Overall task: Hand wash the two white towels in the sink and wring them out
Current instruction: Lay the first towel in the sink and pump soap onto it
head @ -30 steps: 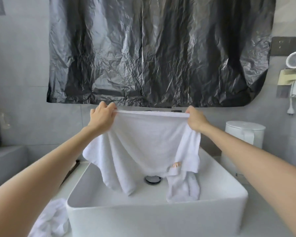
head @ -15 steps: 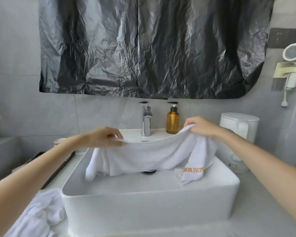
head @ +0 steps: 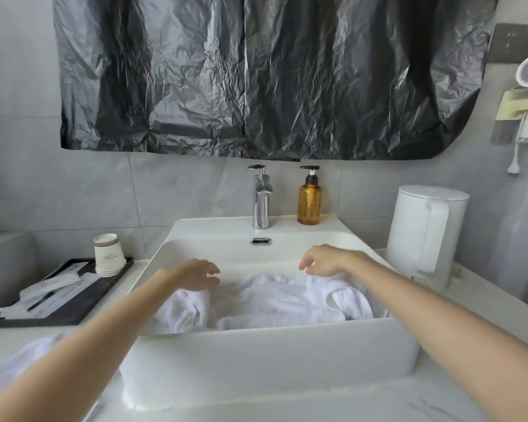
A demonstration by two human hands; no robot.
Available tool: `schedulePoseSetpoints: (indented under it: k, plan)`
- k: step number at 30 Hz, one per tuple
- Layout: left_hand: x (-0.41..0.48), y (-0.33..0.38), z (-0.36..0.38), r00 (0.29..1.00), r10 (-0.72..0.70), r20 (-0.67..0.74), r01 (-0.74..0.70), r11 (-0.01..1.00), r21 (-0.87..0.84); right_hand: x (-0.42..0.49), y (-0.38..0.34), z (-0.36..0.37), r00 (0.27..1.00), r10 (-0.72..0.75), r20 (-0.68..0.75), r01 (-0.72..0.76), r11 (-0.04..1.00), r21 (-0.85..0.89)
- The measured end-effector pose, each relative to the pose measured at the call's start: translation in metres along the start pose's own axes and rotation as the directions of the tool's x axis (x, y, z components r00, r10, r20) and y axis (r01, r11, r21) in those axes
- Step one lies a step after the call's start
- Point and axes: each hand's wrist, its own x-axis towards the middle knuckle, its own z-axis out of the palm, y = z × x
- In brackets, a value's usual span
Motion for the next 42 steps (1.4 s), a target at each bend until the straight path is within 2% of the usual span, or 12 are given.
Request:
schedulePoseSetpoints:
  k: [4, 8, 10, 12, 14, 16, 21, 24, 27, 30, 35, 42]
  plan:
    - [0.024, 0.005, 0.013, 1.000, -0.016, 0.013, 0.014, 0.989, 0.147, 0.024, 0.004, 0.022, 0.997, 0.071, 0.016, -0.067, 0.984, -0.164]
    - [0.032, 0.004, 0.017, 0.999, 0.031, -0.028, -0.024, 0.978, 0.209, 0.033, 0.008, 0.029, 0.998, 0.013, -0.054, -0.028, 0.957, -0.289]
    - [0.030, 0.002, 0.016, 0.999, 0.034, -0.031, -0.025, 0.970, 0.241, 0.031, 0.009, 0.023, 0.995, -0.018, -0.101, -0.010, 0.962, -0.272]
    - [0.027, -0.002, 0.006, 0.992, 0.031, -0.123, -0.010, 0.985, 0.170, 0.022, 0.009, 0.007, 0.982, -0.039, -0.187, 0.002, 0.981, -0.196]
    - [0.023, -0.007, -0.017, 0.951, 0.028, -0.308, -0.043, 0.998, -0.041, 0.008, 0.010, -0.019, 0.955, -0.040, -0.295, 0.010, 0.995, -0.102]
    - [0.016, -0.013, -0.048, 0.873, 0.009, -0.488, -0.117, 0.975, -0.190, -0.005, 0.011, -0.048, 0.913, -0.033, -0.406, 0.038, 0.999, 0.003]
    - [-0.010, -0.008, -0.127, 0.715, -0.010, -0.699, -0.227, 0.942, -0.246, -0.035, -0.001, -0.116, 0.734, 0.074, -0.675, 0.235, 0.905, 0.355]
    - [-0.024, 0.001, -0.148, 0.665, -0.046, -0.745, -0.283, 0.908, -0.308, -0.046, -0.014, -0.135, 0.585, 0.090, -0.806, 0.267, 0.917, 0.296]
    - [-0.027, 0.002, -0.141, 0.701, -0.056, -0.710, -0.320, 0.866, -0.384, -0.052, -0.016, -0.130, 0.508, 0.098, -0.856, 0.138, 0.971, 0.193]
    - [-0.022, -0.001, -0.110, 0.767, 0.001, -0.642, -0.370, 0.818, -0.441, -0.051, -0.011, -0.104, 0.538, 0.168, -0.826, 0.097, 0.961, 0.258]
    - [-0.008, 0.002, -0.063, 0.839, -0.034, -0.543, -0.365, 0.705, -0.608, -0.029, 0.006, -0.064, 0.553, 0.254, -0.794, 0.070, 0.935, 0.348]
    - [0.037, 0.015, -0.040, 0.860, -0.133, -0.492, -0.263, 0.711, -0.652, 0.033, 0.031, -0.037, 0.799, 0.379, -0.468, -0.016, 0.790, 0.613]
